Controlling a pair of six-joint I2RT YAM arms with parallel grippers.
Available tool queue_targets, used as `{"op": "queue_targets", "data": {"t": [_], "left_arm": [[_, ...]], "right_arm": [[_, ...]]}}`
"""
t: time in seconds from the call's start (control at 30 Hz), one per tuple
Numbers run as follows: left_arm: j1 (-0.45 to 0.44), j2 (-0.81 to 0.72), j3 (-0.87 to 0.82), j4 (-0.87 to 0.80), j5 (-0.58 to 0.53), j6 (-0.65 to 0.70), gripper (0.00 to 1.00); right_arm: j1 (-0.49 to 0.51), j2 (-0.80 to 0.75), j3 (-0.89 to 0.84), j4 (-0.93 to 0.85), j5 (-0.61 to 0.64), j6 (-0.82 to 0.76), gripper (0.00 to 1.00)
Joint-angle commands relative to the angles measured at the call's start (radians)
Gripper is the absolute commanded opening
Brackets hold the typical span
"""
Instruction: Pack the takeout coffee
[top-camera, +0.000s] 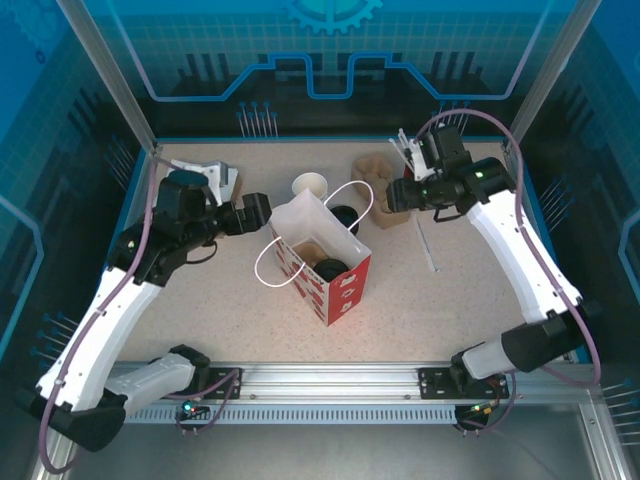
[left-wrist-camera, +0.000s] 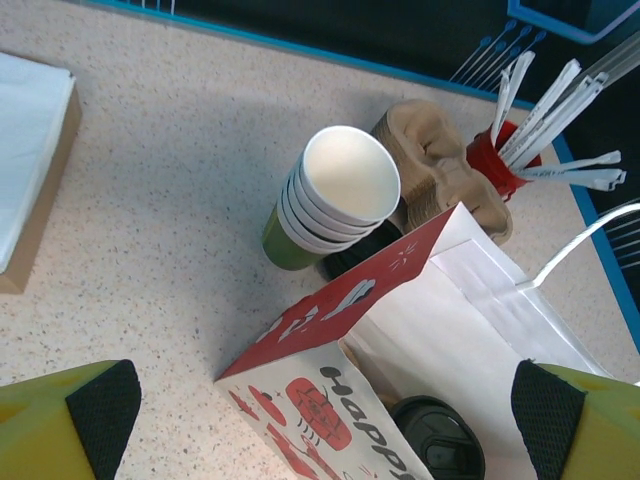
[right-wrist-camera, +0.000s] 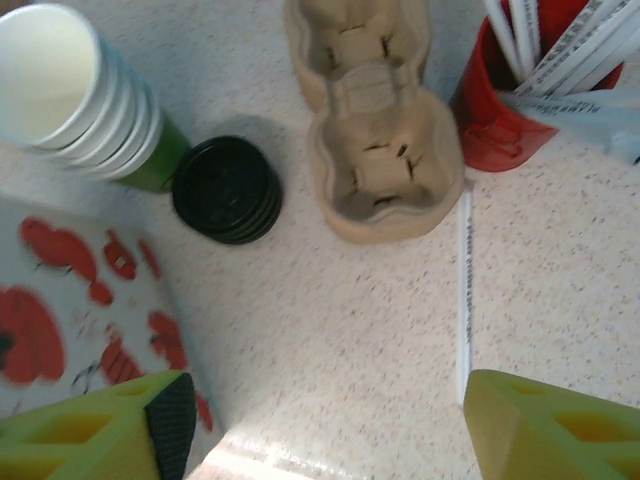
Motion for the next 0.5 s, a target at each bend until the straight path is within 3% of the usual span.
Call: {"op": "queue_targets", "data": {"t": [0.0, 0.27, 0.47], "left_arm": [[0.01, -0.051, -0.037, 0.005, -0.053, 0.001, 0.99], [0.011, -0.136, -0.06, -0.027, -0.114, 0.027, 0.99], [0.011, -0.168, -0.063, -0.042, -0.151, 0.042, 0.99]], "right_arm": [[-0.02, 0.092, 0.049, 0.102, 0.097, -0.044, 0.69], [-0.022, 0.327, 0.2, 0.166, 0.215, -0.102, 0.62], [-0.024, 0.495, 0.333, 0.206, 0.319, -0.168, 0.62]]}}
